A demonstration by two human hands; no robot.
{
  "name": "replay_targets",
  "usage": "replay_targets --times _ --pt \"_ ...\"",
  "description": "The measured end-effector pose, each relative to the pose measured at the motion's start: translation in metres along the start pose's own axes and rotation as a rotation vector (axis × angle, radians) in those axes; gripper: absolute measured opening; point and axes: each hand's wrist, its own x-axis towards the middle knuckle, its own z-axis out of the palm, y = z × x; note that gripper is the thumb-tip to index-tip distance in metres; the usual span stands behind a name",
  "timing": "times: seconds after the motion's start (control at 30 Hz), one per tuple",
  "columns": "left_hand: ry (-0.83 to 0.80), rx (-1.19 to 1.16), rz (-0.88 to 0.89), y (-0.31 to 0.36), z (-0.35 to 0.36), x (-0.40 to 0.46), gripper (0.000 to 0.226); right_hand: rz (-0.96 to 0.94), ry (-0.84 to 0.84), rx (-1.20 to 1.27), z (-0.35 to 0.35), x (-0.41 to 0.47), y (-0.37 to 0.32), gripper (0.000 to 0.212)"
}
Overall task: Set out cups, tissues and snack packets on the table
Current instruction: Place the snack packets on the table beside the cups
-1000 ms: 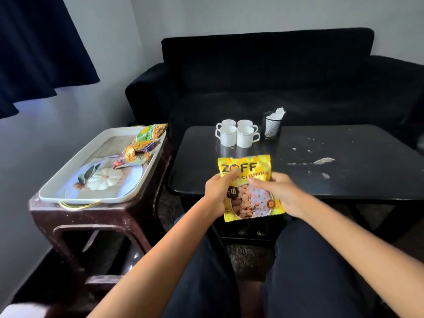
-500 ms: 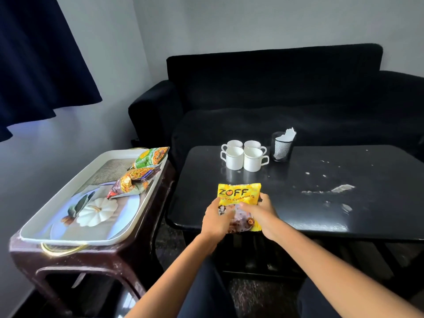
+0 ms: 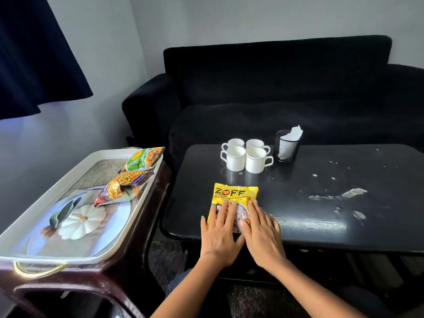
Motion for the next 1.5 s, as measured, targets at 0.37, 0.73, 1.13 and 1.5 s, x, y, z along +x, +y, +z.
replay_targets --times 0.37,0.73,1.13,1.5 --pt "0.031 0.023 0.056 -0.046 -0.007 0.040 0.085 -0.007 -0.042 -0.069 0.017 0.056 -0.009 0.058" --pt "0.118 -0.051 0.014 -0.058 -0.003 0.080 0.079 -0.046 -0.009 -0.067 0.027 0.096 -0.011 0.059" --pt "0.138 -0.047 -0.099 -0.046 -0.004 0.035 0.100 0.089 -0.006 -0.072 0.019 0.038 -0.007 0.070" --pt "-0.104 0.052 -0.161 -0.040 -0.067 -0.016 0.064 -0.036 -0.089 -0.112 -0.009 -0.031 -0.040 0.039"
